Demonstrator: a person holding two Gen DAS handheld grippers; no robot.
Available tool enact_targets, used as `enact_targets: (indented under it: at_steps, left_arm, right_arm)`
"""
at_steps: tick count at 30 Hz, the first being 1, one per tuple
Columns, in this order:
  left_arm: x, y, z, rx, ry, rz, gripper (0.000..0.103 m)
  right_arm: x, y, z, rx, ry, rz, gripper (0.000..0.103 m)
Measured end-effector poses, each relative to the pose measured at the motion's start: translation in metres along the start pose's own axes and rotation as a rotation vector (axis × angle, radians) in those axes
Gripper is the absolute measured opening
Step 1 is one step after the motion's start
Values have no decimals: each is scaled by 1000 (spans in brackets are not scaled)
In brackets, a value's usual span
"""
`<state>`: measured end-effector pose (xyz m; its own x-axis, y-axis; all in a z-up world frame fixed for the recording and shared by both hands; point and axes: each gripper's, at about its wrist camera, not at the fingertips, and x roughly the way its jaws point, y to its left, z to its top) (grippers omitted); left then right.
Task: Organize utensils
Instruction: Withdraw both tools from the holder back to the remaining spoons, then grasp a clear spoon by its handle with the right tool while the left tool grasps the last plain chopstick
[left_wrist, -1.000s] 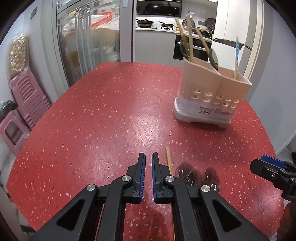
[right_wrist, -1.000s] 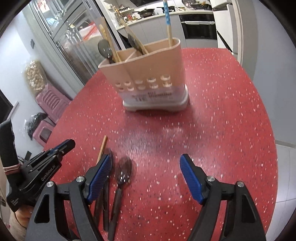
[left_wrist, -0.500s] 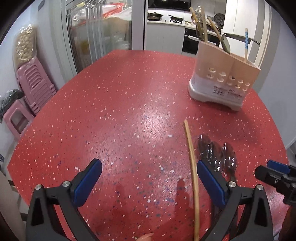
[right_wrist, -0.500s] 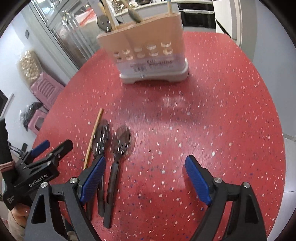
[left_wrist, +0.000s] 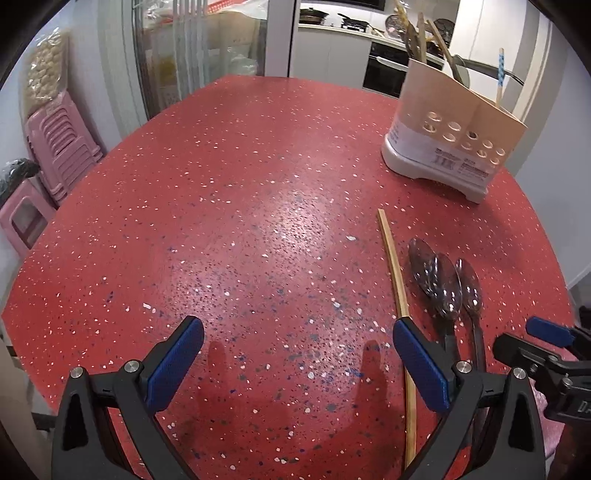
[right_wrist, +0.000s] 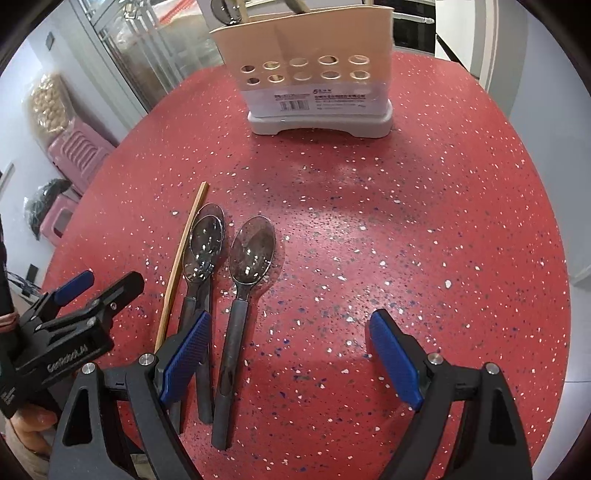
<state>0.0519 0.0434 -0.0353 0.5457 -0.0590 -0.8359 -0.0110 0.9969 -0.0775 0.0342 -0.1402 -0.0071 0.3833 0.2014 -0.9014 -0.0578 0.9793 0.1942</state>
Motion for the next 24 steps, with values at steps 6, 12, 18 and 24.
enact_targets:
  at_steps: [6,12,18,24]
  left_arm:
    - [5,-1,-2,13,31,-54,103]
    - [9,6,-4,6,50,-72,103]
    - [10,7,0,25,57,-94,103]
    - [16,-5,5,67,85,-100,103]
  right_arm:
    - [7,12,5,-36,17,-36,78]
    - [16,24,6,-79,40,-73,60]
    - [22,36,3,-167,48,-136,58]
    - [19,35,2,-178,39,-136,25]
